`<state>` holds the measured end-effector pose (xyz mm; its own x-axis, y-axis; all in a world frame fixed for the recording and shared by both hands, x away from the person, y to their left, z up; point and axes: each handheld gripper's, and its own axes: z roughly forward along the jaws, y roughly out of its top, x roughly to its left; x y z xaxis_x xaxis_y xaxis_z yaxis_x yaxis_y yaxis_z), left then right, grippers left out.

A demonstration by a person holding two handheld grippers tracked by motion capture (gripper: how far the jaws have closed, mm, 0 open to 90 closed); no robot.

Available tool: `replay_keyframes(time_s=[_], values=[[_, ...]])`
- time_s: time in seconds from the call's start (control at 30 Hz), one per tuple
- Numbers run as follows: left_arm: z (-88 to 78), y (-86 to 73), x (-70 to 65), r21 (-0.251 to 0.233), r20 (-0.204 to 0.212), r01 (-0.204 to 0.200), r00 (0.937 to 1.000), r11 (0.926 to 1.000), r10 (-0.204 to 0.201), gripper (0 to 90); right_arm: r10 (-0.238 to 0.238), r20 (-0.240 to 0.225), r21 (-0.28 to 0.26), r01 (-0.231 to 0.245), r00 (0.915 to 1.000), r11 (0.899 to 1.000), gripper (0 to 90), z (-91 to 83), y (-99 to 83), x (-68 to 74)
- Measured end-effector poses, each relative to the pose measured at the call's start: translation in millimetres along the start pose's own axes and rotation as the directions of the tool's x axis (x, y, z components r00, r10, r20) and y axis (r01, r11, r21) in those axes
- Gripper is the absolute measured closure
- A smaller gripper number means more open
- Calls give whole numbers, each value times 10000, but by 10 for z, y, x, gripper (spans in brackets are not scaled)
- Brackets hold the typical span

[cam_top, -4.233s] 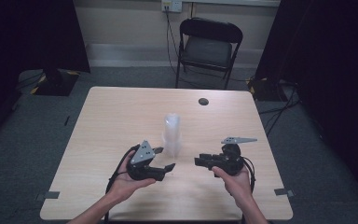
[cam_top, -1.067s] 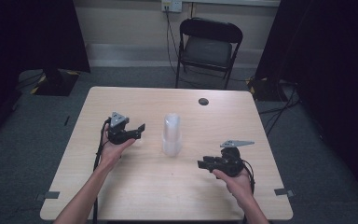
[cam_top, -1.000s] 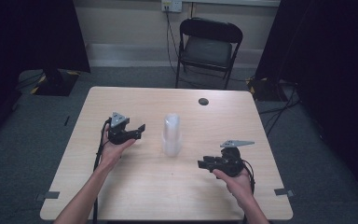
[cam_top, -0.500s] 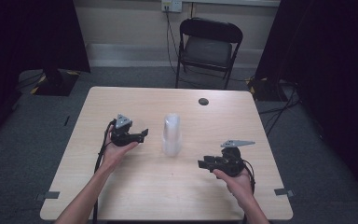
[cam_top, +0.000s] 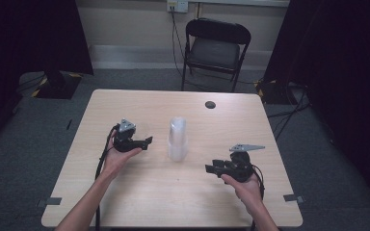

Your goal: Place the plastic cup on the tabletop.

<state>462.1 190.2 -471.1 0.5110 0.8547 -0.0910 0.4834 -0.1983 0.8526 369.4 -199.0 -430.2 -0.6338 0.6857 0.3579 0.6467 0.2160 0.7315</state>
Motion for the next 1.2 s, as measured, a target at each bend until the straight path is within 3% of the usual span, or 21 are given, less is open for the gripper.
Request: replay_keyframes(time_s=[0.17,0.3,0.47,0.53,0.63,0.8,0.87,0.97,1.0,1.1,1.2], values=[[-58,-15,-18,232,-89,-314,9995,9992,316,164,-61,-3,-383,60,10000,9992,486,-31,-6,-12],[-120,-43,1,430,-129,-447,9989,9981,453,174,-372,294,-606,390,9989,9974,448,-60,-9,-1],[-187,-97,3,796,-255,-37,9997,9968,58,168,-475,443,-696,505,9979,9963,411,-69,-16,-6],[-207,-100,5,937,-99,-103,9999,9955,113,163,-431,477,-706,464,9979,9964,397,-71,-19,-14],[-253,-85,15,904,11,165,9999,9958,-166,161,-547,574,-704,587,9969,9958,374,-77,-32,-23],[-359,-114,12,1288,104,88,9999,9916,-103,180,-473,772,-703,527,9959,9961,353,-101,-50,-58],[-408,-141,7,1281,180,-21,9998,9918,-2,215,-398,845,-683,457,9956,9966,347,-108,-56,-71],[-478,-155,2,1364,316,10,9995,9907,-53,198,-386,879,-669,446,9954,9968,345,-112,-65,-82],[-494,-159,-11,1341,311,102,9994,9909,-145,191,-386,894,-644,445,9952,9969,344,-111,-65,-84],[-537,-180,-58,1709,-12,-165,9999,9852,170,181,-426,976,-608,487,9943,9970,344,-108,-67,-83],[-604,-194,-97,1476,300,-185,9994,9889,143,162,-595,929,-632,655,9939,9958,343,-110,-67,-77]])
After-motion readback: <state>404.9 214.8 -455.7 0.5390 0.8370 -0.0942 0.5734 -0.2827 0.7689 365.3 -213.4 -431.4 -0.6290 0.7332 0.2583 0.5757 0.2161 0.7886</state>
